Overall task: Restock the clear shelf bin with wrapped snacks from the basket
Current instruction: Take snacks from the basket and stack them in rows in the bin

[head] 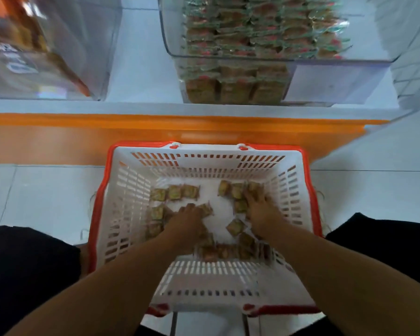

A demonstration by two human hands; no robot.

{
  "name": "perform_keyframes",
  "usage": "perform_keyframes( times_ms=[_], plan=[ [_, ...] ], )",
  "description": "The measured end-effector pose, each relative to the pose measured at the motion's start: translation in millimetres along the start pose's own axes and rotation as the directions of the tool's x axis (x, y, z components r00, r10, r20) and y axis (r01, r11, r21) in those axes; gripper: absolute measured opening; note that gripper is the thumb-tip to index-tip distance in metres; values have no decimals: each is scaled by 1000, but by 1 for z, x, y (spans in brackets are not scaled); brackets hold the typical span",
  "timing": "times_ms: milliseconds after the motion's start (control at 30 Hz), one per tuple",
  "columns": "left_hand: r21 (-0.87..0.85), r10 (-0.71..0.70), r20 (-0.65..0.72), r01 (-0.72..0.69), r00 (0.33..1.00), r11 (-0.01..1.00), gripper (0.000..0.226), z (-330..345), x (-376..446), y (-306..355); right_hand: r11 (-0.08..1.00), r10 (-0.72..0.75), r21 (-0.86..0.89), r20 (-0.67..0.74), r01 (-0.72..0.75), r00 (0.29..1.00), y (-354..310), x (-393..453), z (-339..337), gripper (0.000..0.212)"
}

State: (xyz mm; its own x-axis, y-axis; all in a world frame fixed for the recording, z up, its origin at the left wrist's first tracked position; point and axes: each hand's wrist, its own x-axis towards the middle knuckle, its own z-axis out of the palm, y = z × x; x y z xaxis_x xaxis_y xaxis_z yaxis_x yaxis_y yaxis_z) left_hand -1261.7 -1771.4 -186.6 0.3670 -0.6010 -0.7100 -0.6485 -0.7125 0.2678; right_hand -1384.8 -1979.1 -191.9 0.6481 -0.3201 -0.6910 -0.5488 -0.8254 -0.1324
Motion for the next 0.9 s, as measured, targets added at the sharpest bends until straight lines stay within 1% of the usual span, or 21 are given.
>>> perform_keyframes(
  times_ms=[67, 133, 200, 267, 333, 367, 433, 500, 567, 600, 667, 700, 733, 767, 800, 833, 867, 900],
  plan=[
    [23, 0, -15, 0, 1000, 1000, 66, -2, 7, -5, 998, 9, 64, -10, -8, 1000, -2, 9, -2, 72],
    [45, 1, -17, -1, 1000, 999, 73, 2, 17, -7, 998, 25, 55, -30, -23, 999, -6, 17, 0, 65],
    [57, 8, 12, -9, 1000, 998, 77, 11, 26, -7, 996, 46, 79, -47, -42, 998, -8, 19, 5, 66],
    [161, 27, 42, -34, 999, 986, 78, 24, 35, -4, 994, 58, 97, 6, -58, 998, -9, 17, 11, 69],
    [283, 83, 36, -89, 996, 955, 77, 37, 40, 0, 994, 68, 88, 32, -71, 997, -12, 15, 17, 64],
    [313, 109, 33, -113, 994, 943, 74, 42, 42, 2, 994, 79, 72, 43, -82, 996, -13, 16, 19, 61],
    [303, 124, 46, -132, 991, 944, 64, 47, 43, 6, 993, 85, 74, 84, -91, 993, -15, 22, 23, 62],
    [268, 108, 54, -119, 993, 956, 55, 46, 44, 8, 995, 31, 92, 102, -41, 994, -14, 27, 24, 63],
    [209, 94, 42, -101, 995, 973, 44, 41, 45, 8, 992, -37, 120, 113, 23, 993, -13, 27, 24, 57],
    [158, 83, 32, -87, 996, 984, 38, 38, 45, 7, 986, -71, 158, 116, 52, 991, -14, 25, 23, 51],
    [38, 47, 11, -47, 999, 998, 30, 30, 43, 4, 985, -107, 142, 82, 94, 991, -14, 24, 21, 36],
    [-25, 22, -6, -22, 1000, 999, 27, 26, 42, 2, 975, -91, 209, 84, 72, 992, -16, 25, 19, 31],
    [-105, -16, -24, 13, 1000, 994, 24, 22, 40, -1, 971, -95, 229, 90, 72, 991, -19, 24, 16, 26],
    [-201, -66, -31, 59, 997, 978, 20, 18, 38, -3, 975, -78, 220, 148, 44, 986, -24, 20, 7, 15],
    [-301, -117, -28, 103, 993, 948, 16, 15, 36, -5, 941, -110, 335, 167, 49, 980, -29, 16, 1, 9],
    [-391, -161, -24, 140, 987, 910, 12, 11, 34, -6, 856, -93, 517, 139, 8, 986, -33, 15, -2, 26],
    [-463, -190, -18, 160, 982, 872, 8, 6, 33, -5, 725, -77, 687, 160, -55, 984, -37, 16, -7, 33],
    [-523, -206, -9, 171, 979, 835, 6, 2, 31, -3, 761, -169, 649, 199, 0, 965, -39, 10, -11, 27]
  ],
)
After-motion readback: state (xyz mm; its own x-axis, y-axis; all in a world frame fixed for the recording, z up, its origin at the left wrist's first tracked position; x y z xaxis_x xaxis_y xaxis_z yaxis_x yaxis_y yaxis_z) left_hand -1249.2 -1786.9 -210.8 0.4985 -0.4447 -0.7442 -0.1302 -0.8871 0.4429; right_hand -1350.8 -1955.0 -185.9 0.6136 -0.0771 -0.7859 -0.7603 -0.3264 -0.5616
